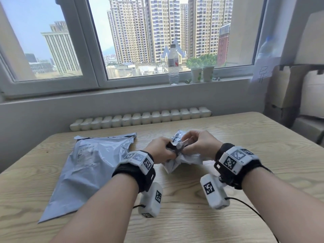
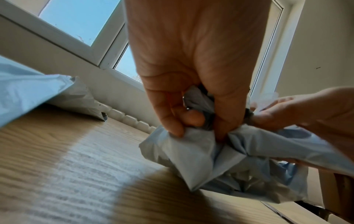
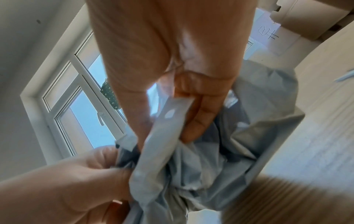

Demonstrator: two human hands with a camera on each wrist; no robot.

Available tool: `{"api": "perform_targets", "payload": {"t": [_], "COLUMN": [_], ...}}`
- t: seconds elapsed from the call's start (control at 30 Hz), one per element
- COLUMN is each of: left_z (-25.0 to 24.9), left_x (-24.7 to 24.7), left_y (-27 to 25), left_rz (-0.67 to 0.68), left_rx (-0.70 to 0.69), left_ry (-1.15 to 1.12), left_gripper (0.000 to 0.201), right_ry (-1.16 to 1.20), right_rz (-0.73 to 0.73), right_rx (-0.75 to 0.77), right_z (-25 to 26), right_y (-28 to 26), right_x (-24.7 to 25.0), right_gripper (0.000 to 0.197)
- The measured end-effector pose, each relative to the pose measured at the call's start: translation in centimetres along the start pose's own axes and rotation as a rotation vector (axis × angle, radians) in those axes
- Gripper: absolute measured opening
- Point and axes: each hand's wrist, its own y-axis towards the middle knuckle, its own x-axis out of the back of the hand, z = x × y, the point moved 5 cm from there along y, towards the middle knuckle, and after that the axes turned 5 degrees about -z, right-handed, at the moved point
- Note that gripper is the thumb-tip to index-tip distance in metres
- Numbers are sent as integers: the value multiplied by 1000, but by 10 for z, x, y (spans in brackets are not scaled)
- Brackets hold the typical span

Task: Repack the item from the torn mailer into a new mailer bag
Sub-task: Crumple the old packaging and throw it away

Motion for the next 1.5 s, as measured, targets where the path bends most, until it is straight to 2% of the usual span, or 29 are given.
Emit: {"api": "perform_targets", "payload": {"t": [0.1, 0.23, 0.3, 0.43, 0.63, 0.7, 0.77, 0.83, 0.9, 1.0, 1.03, 1.1, 1.17, 1.2, 1.3, 1.37, 1.5], "left_z": [-4, -16, -25, -40, -45, -47, -47, -47, -44, -43, -42, -41, -40, -38, -38, -38, -42], "left_x": [9, 16, 16, 19, 21, 22, 21, 21, 19, 18, 17, 16, 15, 15, 13, 8, 4], "left_y": [-4, -12, -16, -21, -26, -29, -31, -33, -30, -29, -28, -27, -25, -24, -25, -27, -29], "left_rz": [-15, -52, -60, -102, -209, -244, -246, -245, -240, -257, -255, -238, -212, -202, -204, -153, -79], "left_rx": [-11, -44, -71, -112, -156, -127, -85, -43, -23, 0, 14, 47, 68, 83, 84, 92, 105], "left_ry": [87, 242, 281, 331, 334, 260, 128, 17, 28, 78, 61, 15, 28, 30, -18, -113, -280], "left_gripper": [16, 18, 19, 23, 18, 19, 29, 29, 19, 15, 14, 13, 11, 9, 13, 13, 6], "right_ry": [48, 195, 176, 117, 136, 129, 30, -7, -6, 88, 137, 178, 139, 119, 70, 35, -11], "right_rz": [-20, -336, -415, -277, -112, -72, -54, -35, -9, 50, 70, 107, 144, 156, 141, 103, -60], "right_rx": [41, 123, 118, 8, -20, -31, -16, -22, -18, -36, -49, -55, -32, -22, 2, 32, 70], "right_z": [9, 19, 14, 1, 3, 4, 5, 5, 5, 7, 8, 9, 10, 10, 6, 4, -2], "right_y": [-7, -12, -13, -22, -38, -40, -39, -39, -39, -42, -44, -47, -48, -49, -48, -46, -39], "right_x": [15, 52, 62, 48, 26, 20, 17, 12, 5, -2, -3, -4, -5, -5, -5, -4, 5], "right_gripper": [24, 18, 12, 5, 7, 7, 15, 19, 13, 6, 10, 33, 55, 58, 54, 51, 37]}}
